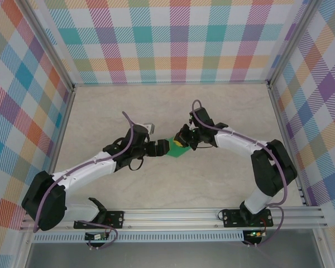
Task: Fold a paper plane with a square sheet of paper (pick it up from the middle)
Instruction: Fourth fold the wing at the center of the table.
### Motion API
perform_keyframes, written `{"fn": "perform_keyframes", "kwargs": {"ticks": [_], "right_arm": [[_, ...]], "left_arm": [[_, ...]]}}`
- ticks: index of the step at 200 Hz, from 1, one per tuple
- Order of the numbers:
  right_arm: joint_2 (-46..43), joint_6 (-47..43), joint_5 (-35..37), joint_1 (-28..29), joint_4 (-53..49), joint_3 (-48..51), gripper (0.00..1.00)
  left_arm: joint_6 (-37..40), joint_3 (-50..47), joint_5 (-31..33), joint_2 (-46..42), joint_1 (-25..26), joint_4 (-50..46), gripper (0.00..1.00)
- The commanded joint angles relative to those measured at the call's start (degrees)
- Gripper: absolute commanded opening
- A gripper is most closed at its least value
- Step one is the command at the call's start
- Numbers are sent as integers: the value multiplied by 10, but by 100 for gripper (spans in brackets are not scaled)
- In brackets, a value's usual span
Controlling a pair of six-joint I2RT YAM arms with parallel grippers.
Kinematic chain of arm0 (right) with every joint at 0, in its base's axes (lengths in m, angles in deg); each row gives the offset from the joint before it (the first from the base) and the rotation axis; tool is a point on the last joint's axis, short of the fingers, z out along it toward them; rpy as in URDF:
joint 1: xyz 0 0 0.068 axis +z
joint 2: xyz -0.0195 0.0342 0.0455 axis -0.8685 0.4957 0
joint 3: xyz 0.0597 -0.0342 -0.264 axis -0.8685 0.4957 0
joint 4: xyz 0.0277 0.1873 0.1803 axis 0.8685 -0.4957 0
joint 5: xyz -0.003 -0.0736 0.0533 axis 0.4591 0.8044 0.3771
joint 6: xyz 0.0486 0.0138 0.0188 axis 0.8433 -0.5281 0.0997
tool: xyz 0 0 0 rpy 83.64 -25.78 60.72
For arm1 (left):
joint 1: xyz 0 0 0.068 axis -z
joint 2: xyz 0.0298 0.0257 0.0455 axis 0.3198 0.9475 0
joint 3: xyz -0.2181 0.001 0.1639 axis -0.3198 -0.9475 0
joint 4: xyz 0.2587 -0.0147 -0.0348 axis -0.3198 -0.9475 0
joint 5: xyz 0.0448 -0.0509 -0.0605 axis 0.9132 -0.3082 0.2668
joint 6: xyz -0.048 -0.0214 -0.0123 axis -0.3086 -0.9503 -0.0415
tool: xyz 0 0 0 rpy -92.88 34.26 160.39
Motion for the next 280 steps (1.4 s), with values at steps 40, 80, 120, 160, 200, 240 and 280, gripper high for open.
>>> {"fn": "perform_keyframes", "kwargs": {"ticks": [40,80,120,160,200,240,280], "right_arm": [[17,-29,62,3,-97,-57,3],[32,46,47,2,-69,-26,2],[25,122,34,-12,-64,6,2],[23,149,25,-20,-81,16,1],[27,162,15,-20,-76,19,1],[34,167,1,-20,-74,19,2],[44,169,-13,-22,-71,17,2]], "left_arm": [[83,-25,29,-30,0,41,99],[156,-85,-13,-13,12,152,99],[249,-109,-3,51,27,238,90],[351,-128,-9,120,42,331,77],[402,-138,-27,143,47,385,71],[426,-137,-17,176,47,411,70],[433,-119,-38,216,46,425,61]]}}
